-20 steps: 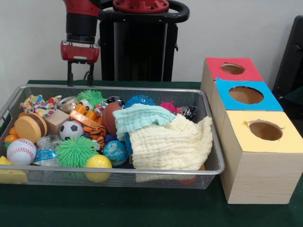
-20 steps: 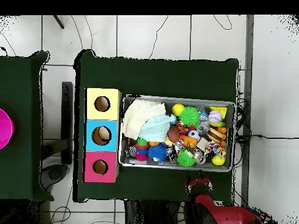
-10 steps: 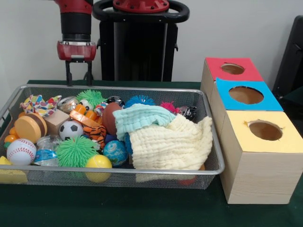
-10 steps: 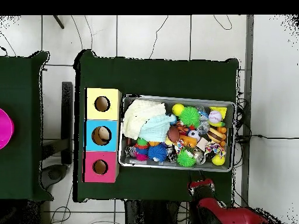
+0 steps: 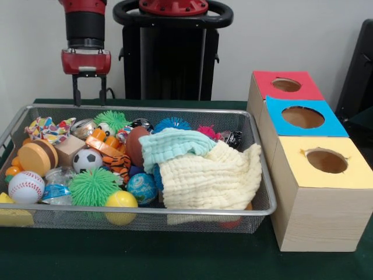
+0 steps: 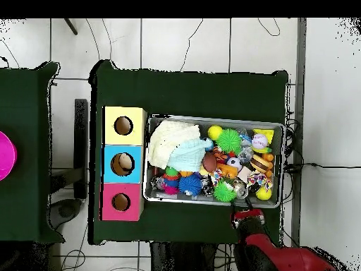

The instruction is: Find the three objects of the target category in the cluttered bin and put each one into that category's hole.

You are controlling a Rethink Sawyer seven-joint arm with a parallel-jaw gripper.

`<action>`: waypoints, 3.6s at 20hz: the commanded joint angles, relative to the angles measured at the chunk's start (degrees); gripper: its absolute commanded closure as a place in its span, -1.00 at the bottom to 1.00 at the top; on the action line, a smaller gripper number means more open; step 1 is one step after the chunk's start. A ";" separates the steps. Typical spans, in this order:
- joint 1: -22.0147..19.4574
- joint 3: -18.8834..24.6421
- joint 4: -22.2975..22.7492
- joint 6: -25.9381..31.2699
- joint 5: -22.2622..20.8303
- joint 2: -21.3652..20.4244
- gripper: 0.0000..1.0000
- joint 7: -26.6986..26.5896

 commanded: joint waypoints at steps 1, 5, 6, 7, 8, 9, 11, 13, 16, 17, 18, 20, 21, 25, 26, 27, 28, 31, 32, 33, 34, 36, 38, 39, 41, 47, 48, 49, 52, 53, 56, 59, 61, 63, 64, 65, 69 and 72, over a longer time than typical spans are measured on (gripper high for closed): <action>-4.04 14.89 -3.39 16.94 6.28 -1.64 -1.00 6.95; -4.49 16.03 -5.06 22.41 11.16 -0.20 -1.00 4.59; -4.01 15.68 -5.72 23.24 12.20 -0.26 -1.00 4.39; -3.67 15.56 -6.28 23.64 12.87 -0.26 -1.00 4.35; -3.69 15.90 -6.48 24.32 13.75 -0.78 -1.00 4.28; -3.34 15.75 -6.97 24.74 14.25 -1.02 -1.00 4.18; -2.54 15.20 -7.90 25.88 14.73 -1.46 -1.00 3.63; -1.38 13.69 -8.94 26.10 13.95 -1.34 -1.00 3.23; -0.43 12.06 -9.52 25.83 12.36 -1.03 -1.00 2.71; 0.16 11.32 -9.86 25.64 11.89 -0.93 -1.00 2.76; 1.00 10.43 -10.20 25.36 11.35 -0.99 -1.00 2.86; 3.43 8.24 -11.19 25.55 10.78 -1.35 -1.00 3.27; 4.23 7.82 -11.49 26.01 10.70 -1.72 -1.00 3.18; 5.38 6.81 -12.06 25.78 8.58 -3.21 -1.00 1.25; 5.64 6.51 -12.32 25.90 8.31 -3.40 -1.00 0.96; 5.85 6.32 -12.39 25.79 8.17 -3.60 -1.00 0.86; 7.12 5.06 -13.22 26.16 7.57 -3.55 -1.00 0.78; 11.43 0.85 -16.43 26.89 5.76 -2.75 -1.00 1.20; 12.95 -0.74 -17.49 26.86 4.97 -2.37 -1.00 1.50; 14.48 -2.32 -18.56 26.83 4.18 -2.00 -1.00 1.80; 15.28 -3.19 -19.09 26.89 3.88 -1.73 -1.00 1.99; 16.77 -4.64 -20.11 27.17 3.55 -1.15 -1.00 2.26; 17.78 -5.73 -20.80 27.20 3.55 -0.74 -1.00 2.40; 18.14 -6.23 -21.02 27.08 3.32 -0.56 -1.00 2.38; 19.63 -8.04 -21.92 26.78 2.77 0.32 -1.00 2.83; 19.93 -8.49 -22.23 27.66 4.15 1.31 -1.00 2.02; 19.99 -8.57 -22.27 27.77 4.33 1.39 -1.00 1.90; 20.52 -9.30 -22.67 28.01 4.24 1.88 -1.00 2.14; 22.37 -11.74 -24.15 29.18 4.06 3.72 -1.00 2.79; 23.52 -13.18 -24.89 29.02 3.77 4.60 -1.00 3.45; 23.18 -13.34 -24.50 31.02 6.28 5.55 -1.00 2.98; 23.14 -13.84 -24.27 30.79 6.96 7.31 -1.00 3.67; 22.48 -13.41 -23.40 31.03 7.93 7.90 -1.00 4.10; 21.10 -12.32 -21.69 31.17 9.33 8.32 -1.00 4.66; 20.58 -11.88 -20.92 30.83 9.84 8.89 -1.00 5.18; 20.06 -11.44 -20.15 30.48 10.34 9.45 -1.00 5.70; 19.11 -10.84 -18.73 29.10 11.31 10.16 -1.00 6.24; 19.66 -11.70 -18.99 28.32 11.38 10.19 -1.00 5.93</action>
